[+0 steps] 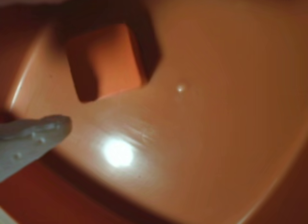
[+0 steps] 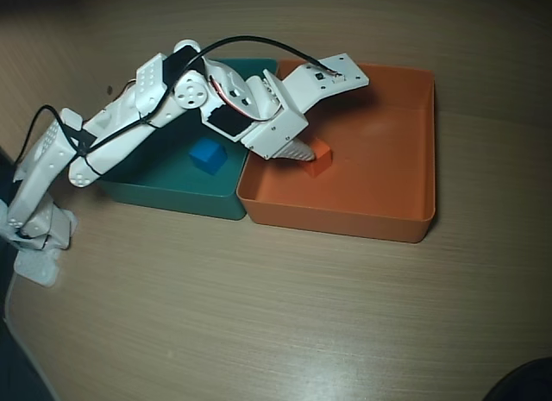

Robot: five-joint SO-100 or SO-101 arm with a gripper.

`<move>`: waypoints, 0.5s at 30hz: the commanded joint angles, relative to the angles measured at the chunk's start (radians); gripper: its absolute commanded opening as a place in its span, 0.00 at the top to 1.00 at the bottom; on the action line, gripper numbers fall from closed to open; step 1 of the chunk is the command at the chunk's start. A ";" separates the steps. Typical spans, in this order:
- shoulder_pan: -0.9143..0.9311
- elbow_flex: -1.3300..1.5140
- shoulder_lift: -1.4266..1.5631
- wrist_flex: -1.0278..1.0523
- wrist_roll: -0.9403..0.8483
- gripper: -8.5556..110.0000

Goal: Grasp a cube and put it in the box.

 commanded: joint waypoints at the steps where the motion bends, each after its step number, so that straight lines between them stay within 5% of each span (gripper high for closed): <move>1: 0.008 -0.080 0.035 -0.017 0.006 0.64; 15: 0.008 -0.080 0.038 -0.017 0.008 0.63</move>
